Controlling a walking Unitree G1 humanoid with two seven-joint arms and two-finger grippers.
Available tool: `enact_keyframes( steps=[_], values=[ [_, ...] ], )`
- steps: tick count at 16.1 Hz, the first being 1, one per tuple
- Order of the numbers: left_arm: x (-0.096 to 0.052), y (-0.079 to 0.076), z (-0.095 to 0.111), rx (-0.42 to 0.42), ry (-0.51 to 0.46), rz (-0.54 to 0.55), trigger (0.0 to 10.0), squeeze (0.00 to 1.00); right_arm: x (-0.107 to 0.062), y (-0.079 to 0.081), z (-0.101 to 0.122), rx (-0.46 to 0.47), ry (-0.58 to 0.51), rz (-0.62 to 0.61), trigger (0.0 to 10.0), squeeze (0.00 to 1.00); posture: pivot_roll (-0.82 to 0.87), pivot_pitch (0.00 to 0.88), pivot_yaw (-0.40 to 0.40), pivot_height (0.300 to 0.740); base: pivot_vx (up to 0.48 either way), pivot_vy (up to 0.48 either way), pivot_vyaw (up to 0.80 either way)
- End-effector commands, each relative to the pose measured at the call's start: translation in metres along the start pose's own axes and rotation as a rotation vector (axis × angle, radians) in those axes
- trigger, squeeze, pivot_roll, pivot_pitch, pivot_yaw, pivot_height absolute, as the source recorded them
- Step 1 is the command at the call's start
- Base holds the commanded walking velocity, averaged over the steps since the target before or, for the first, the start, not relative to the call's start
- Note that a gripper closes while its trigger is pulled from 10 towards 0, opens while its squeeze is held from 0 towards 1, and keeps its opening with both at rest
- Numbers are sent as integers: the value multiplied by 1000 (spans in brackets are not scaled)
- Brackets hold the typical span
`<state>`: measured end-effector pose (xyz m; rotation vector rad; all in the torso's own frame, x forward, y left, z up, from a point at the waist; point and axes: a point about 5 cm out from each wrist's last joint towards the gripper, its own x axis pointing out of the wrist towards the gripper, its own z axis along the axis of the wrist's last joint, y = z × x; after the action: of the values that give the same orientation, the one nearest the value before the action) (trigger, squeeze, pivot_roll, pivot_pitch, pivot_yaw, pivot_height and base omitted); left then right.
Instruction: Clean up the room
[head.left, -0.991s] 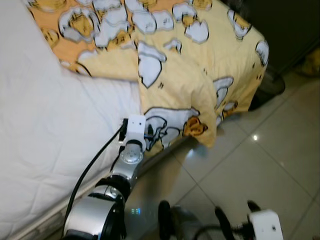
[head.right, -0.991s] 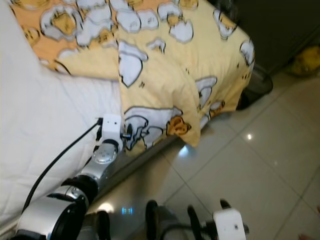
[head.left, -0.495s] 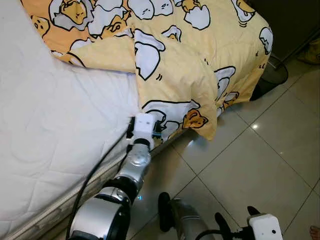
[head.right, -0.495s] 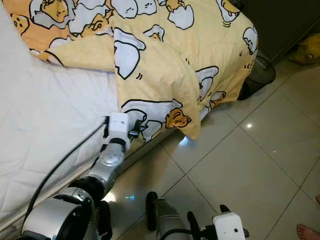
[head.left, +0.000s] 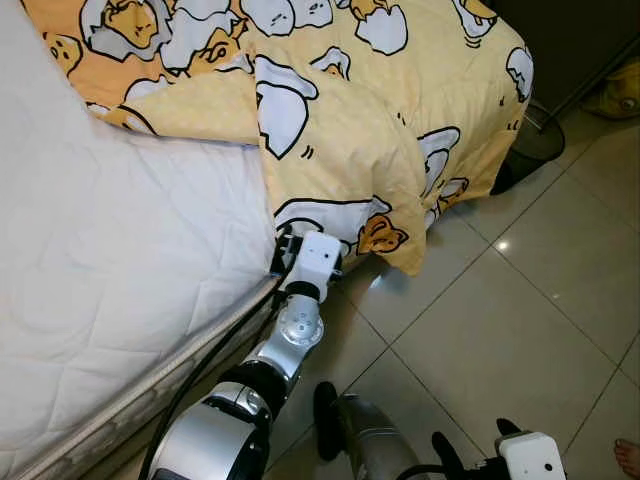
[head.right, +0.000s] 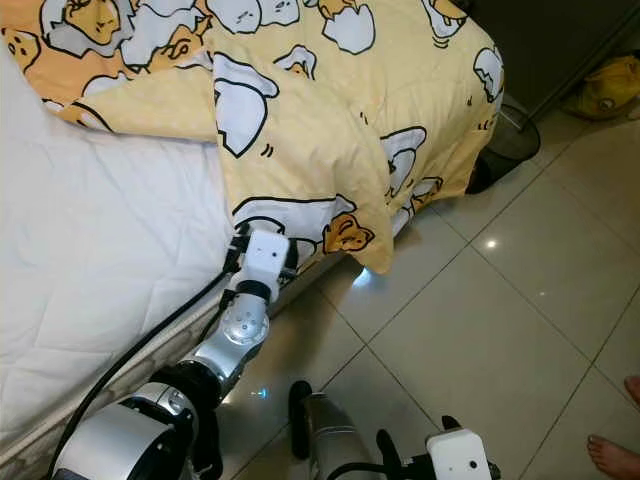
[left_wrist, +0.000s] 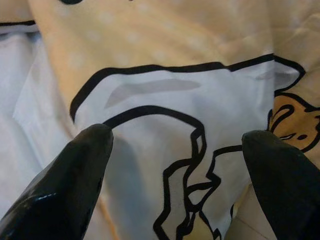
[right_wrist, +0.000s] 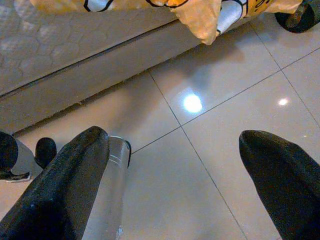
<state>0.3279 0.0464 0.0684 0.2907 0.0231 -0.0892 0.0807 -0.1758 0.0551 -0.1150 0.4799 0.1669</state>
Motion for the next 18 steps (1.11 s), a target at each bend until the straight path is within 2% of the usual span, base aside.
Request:
enact_keyframes(
  steps=[1,7,11,12,16,17,18],
  values=[
    [-10,-11,-14,-24,83,-2,10000,0,-6,-5,-2,-14,23,-11,10000,0,-300,335,-131,740,0,0,0],
    [-1,-2,-11,-70,138,45,10000,0,-6,-5,-3,-15,28,-20,10000,0,-311,322,-115,740,0,0,0],
    [5,-5,-4,-107,155,6,10000,0,-2,-4,-2,-13,18,-24,10000,0,-310,315,-104,740,0,0,0],
    [5,-8,-7,-166,223,-51,10000,0,-1,-4,-3,-14,18,-27,10000,0,-313,311,-100,740,0,0,0],
    [9,-6,-9,-221,284,-118,10000,0,3,-6,-2,-13,11,-40,10000,0,-318,300,-94,740,0,0,0],
    [11,-6,-6,-217,288,-128,7098,0,4,-7,-2,-14,11,-42,10000,0,-323,297,-92,740,0,0,0],
    [12,-6,-5,-220,290,-133,0,0,4,-7,-2,-15,10,-44,10000,0,-328,295,-90,740,0,0,0]
  ],
)
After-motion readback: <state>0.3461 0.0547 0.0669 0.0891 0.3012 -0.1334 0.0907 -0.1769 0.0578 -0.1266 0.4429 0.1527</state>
